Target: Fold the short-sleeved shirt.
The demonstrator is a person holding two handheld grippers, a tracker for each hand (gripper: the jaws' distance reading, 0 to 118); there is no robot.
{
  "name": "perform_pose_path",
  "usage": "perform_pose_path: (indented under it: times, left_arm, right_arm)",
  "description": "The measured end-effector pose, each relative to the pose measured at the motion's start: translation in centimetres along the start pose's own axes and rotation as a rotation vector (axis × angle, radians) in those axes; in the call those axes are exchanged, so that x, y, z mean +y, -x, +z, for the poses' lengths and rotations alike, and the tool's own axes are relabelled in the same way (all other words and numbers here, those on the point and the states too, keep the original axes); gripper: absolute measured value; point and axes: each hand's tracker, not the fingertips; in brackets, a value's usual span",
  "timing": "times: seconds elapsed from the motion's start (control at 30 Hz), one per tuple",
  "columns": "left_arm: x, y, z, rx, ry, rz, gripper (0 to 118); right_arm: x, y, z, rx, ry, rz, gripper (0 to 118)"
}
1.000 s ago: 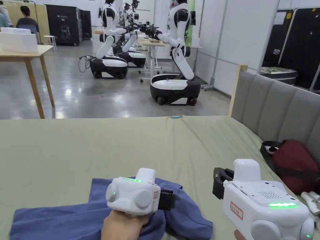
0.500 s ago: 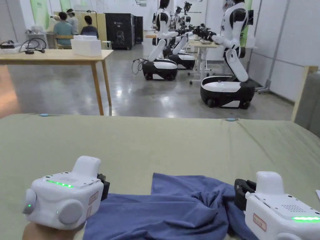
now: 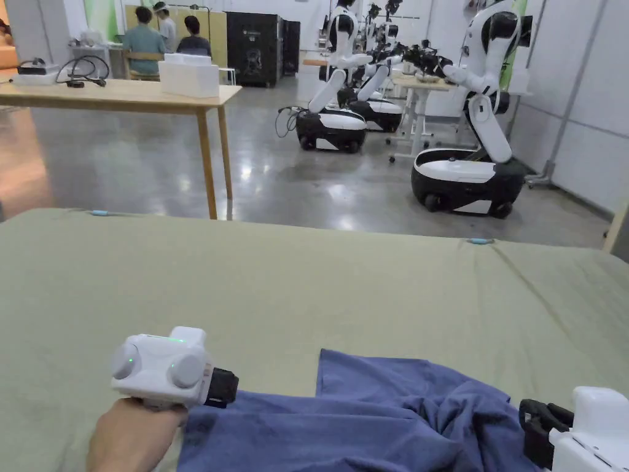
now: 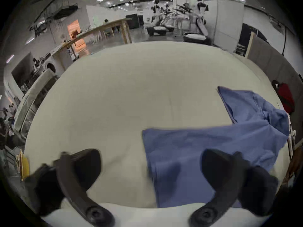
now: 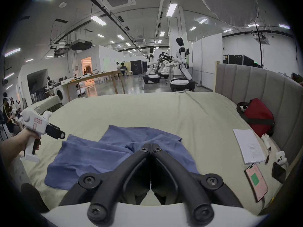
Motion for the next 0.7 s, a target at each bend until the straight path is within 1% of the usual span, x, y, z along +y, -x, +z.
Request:
perform_pose_path:
  times: [0.03,0.07,0.1,0.17,0.2,0.23,0.27,0.3,0.33,0.37,0.4,0.43,0.47,0.5,0.53,0.57,0.63,0.7]
  left_arm:
    - [-0.1,-0.3,-1.1,0.026,-0.011,-0.005,110]
    - [2.0,-0.3,-2.3,0.048,0.021,-0.01,109]
    - [2.1,-0.4,-3.1,0.042,0.016,-0.014,107]
    - [2.0,-0.6,-4.6,0.059,0.03,-0.01,100]
    - [2.3,-0.8,-4.8,0.065,0.046,-0.008,93]
    - [2.2,-0.9,-5.1,0.062,0.057,-0.009,72]
    - [2.0,-1.1,-5.2,0.047,0.066,-0.015,45]
    - [1.6,-1.3,-4.9,0.01,0.06,-0.013,13]
    - [0.9,-3.0,-0.9,-0.043,0.025,-0.005,2]
    - [0.3,-3.7,0.3,-0.075,-0.002,-0.003,2]
    - [-0.4,-4.4,1.5,-0.044,-0.031,-0.022,2]
    - [-1.0,-4.8,2.4,-0.047,-0.03,-0.045,2]
    - [0.3,-4.0,0.3,-0.088,0.053,-0.041,2]
    - [0.7,-3.7,0.4,-0.08,0.04,-0.046,2]
    - [0.8,-3.5,0.9,-0.071,0.019,-0.05,2]
    - [1.2,-3.2,1.4,-0.07,0.002,-0.048,2]
    - [1.1,-3.1,2.5,-0.061,-0.034,-0.047,2]
    - [1.8,-2.7,3.2,-0.056,-0.05,-0.039,2]
  right_arm:
    - [0.0,-0.7,0.1,-0.012,0.006,0.005,1]
    - [-0.1,-1.5,0.1,-0.025,0.017,0.009,1]
    - [-0.3,-2.2,0.2,-0.044,0.024,0.012,1]
    - [-0.8,-4.0,0.2,-0.084,0.048,0.023,1]
    - [-1.0,-4.9,0.1,-0.098,0.071,0.024,1]
    - [-1.3,-5.6,0.0,-0.115,0.086,0.027,1]
    - [-1.5,-6.5,-0.1,-0.133,0.107,0.035,1]
    - [-1.7,-7.4,-0.2,-0.145,0.13,0.043,1]
    - [-2.0,-8.2,-0.3,-0.152,0.149,0.044,12]
    - [-2.3,-9.0,-0.6,-0.133,0.171,0.032,21]
    - [-2.7,-9.8,-1.0,-0.094,0.206,0.013,32]
    - [-3.2,-10.4,-1.6,-0.082,0.254,0.013,45]
    - [-3.8,-10.6,-2.3,-0.076,0.314,0.03,89]
    - [-4.5,-10.7,-2.8,-0.052,0.343,0.051,117]
    - [-5.1,-10.7,-2.8,-0.024,0.294,0.077,118]
    - [-5.9,-10.5,-3.3,-0.009,0.341,0.083,118]
    - [-6.8,-10.2,-4.6,0.002,0.366,0.081,118]
    - [-7.1,-9.6,-5.9,0.011,0.381,0.099,118]
